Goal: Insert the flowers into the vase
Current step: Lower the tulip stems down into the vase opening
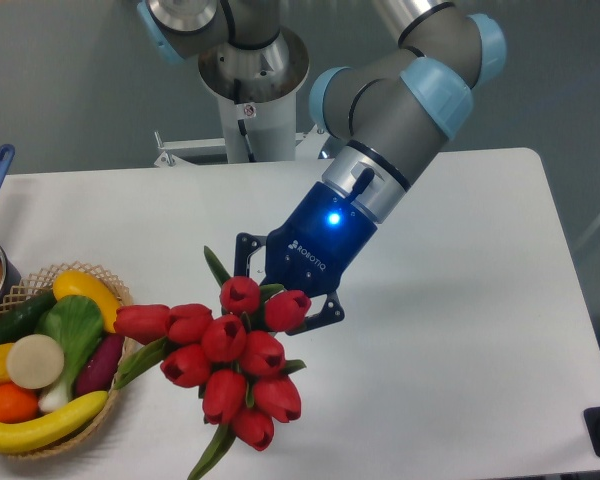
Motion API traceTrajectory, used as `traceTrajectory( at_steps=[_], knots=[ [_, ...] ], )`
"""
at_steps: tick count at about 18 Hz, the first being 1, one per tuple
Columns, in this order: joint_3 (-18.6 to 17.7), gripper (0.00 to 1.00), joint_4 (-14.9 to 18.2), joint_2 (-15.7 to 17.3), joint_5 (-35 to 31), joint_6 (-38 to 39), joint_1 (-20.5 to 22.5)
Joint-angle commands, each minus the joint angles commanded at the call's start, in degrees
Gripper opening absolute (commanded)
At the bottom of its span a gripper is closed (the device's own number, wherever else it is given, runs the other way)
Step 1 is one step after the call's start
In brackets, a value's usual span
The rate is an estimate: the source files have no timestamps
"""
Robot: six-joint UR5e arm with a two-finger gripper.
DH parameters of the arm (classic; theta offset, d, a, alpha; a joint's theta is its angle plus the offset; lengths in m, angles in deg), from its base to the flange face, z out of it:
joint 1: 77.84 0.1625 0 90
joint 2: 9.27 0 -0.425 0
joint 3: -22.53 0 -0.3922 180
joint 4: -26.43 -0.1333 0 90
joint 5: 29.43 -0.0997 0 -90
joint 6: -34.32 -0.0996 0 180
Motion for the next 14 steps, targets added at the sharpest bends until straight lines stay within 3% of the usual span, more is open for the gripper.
traceTrajectory(
  at_steps=[8,14],
  knots=[
    [-5.53,0.00,0.00,-0.53,0.00,-7.90,-0.18],
    [-6.50,0.01,-0.09,-2.55,-0.17,-10.72,-0.35]
  ],
)
